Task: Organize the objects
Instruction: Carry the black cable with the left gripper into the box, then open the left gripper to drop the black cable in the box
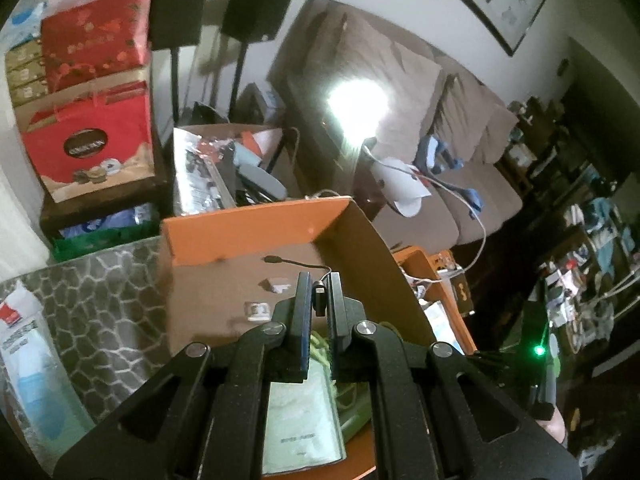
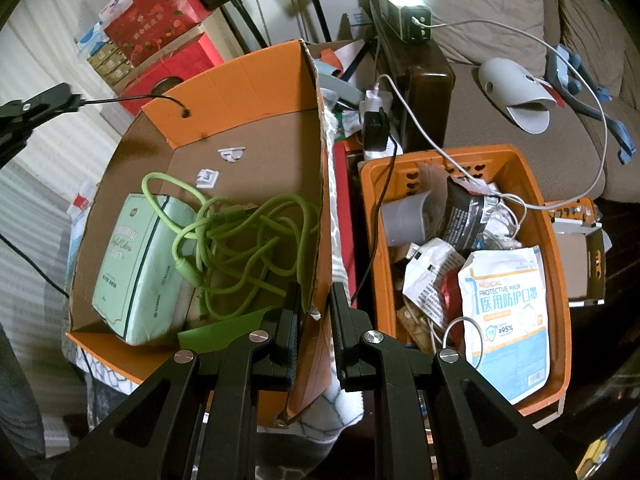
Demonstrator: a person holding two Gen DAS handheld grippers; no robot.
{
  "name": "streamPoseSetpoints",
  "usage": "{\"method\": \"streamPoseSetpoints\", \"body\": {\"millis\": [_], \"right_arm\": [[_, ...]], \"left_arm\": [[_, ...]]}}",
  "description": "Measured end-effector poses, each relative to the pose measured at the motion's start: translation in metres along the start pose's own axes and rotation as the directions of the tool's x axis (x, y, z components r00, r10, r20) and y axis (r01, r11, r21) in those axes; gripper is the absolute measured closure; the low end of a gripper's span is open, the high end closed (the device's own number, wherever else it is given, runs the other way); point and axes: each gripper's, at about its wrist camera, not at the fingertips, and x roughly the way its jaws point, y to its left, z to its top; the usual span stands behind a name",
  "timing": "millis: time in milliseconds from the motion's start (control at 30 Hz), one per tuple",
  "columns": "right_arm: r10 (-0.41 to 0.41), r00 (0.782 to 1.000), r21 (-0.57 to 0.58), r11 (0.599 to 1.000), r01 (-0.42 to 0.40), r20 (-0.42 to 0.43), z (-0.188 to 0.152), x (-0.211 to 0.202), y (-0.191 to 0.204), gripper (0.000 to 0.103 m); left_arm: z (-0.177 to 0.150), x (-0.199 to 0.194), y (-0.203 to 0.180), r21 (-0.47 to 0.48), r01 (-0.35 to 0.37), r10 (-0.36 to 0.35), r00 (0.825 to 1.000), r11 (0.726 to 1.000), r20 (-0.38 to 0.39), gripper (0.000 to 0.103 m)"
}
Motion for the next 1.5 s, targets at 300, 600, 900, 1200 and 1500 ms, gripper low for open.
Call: {"method": "streamPoseSetpoints", "body": {"millis": [300, 600, 900, 1200, 1500], "right_arm": [[0.000, 1.000, 0.000, 1.000, 0.000, 0.000, 0.000, 0.000, 0.000, 0.090], [-0.003, 1.000, -0.002, 1.000, 0.003, 0.000, 0.000, 0.000, 0.000, 0.090], [-0.003, 1.000, -0.002, 1.000, 0.003, 0.000, 0.000, 0.000, 0.001, 0.090], [-0.001, 1.000, 0.002, 1.000, 0.001, 0.001, 0.001, 0.001, 0.002, 0.089], [-0.001, 1.000, 0.001, 1.000, 0.001, 0.001, 0.001, 0.001, 0.002, 0.089]], "left_arm": [[0.000, 0.046, -0.008, 0.002, 0.002, -0.002, 0.999, 1.000, -0.052, 0.097], [-0.004, 0.078, -0.014, 0.004, -0.006, 0.006, 0.995, 1.000, -0.095, 0.097], [-0.015, 0.107, -0.012, 0.000, -0.035, 0.034, 0.983, 0.999, -0.178, 0.097], [-0.028, 0.117, -0.012, 0.067, -0.106, 0.119, 0.967, 0.992, -0.227, 0.071], [-0.029, 0.087, 0.001, 0.046, -0.141, 0.146, 0.977, 0.989, -0.156, 0.033]]}}
